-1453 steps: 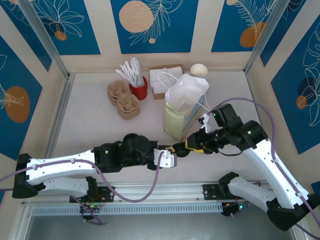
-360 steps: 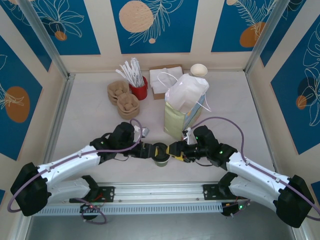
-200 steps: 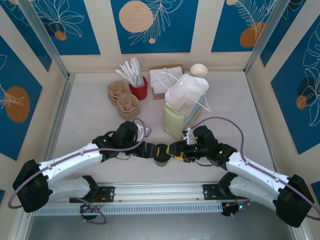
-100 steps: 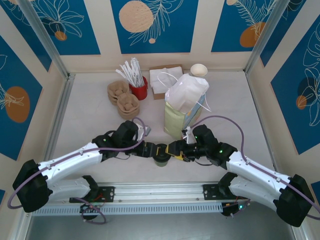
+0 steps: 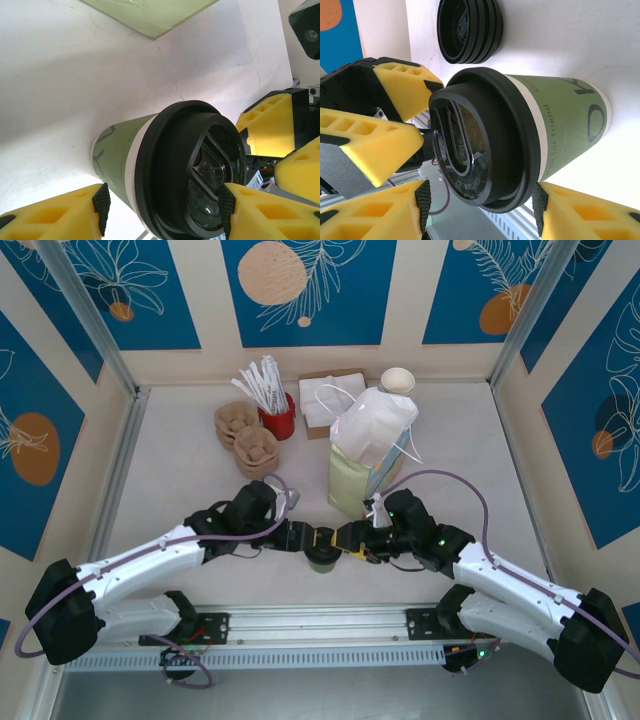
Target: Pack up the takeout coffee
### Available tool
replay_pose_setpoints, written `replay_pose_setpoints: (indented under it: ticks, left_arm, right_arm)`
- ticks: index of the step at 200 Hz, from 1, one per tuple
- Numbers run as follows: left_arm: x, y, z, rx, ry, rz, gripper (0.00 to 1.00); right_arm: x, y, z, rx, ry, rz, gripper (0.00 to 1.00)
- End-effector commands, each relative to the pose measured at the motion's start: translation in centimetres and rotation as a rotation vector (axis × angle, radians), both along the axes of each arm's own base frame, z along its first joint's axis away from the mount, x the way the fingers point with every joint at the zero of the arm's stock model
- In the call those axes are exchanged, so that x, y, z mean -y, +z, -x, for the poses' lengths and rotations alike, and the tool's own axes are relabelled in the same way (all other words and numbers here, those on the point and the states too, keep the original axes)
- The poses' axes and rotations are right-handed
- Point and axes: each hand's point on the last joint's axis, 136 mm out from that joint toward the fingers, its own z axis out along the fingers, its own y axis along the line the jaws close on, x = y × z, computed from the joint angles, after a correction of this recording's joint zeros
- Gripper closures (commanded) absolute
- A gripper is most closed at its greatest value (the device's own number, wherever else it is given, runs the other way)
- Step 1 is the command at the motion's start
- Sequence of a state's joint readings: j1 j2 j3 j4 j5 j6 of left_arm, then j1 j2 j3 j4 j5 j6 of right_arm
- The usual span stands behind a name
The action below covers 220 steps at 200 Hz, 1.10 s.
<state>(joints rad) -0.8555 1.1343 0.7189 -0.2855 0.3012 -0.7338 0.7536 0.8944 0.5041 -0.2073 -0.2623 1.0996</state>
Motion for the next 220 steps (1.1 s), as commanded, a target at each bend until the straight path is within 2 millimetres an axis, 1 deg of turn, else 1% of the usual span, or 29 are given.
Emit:
replay_pose_setpoints:
  ticks: [1,111,220]
  left_arm:
    - [-0.5,-0.4,0.3,-0.002,0.013,-0.027,0.4]
    - [-1.8,-3.0,1.0,-0.046,0.019,-0.107,0.45]
    - [-1.3,-2.7,1.2,-0.036,0.01,-0.089,0.46]
  right_arm:
    - [0.0,0.4,-0.1,0.024,0.008,0.018,0.41]
    - [0.4,-0.8,-0.3,0.018,-0.003,0.061,0.42]
    - [0.7,-1.9,-0.2,0.001,-0.01,0.099,0.43]
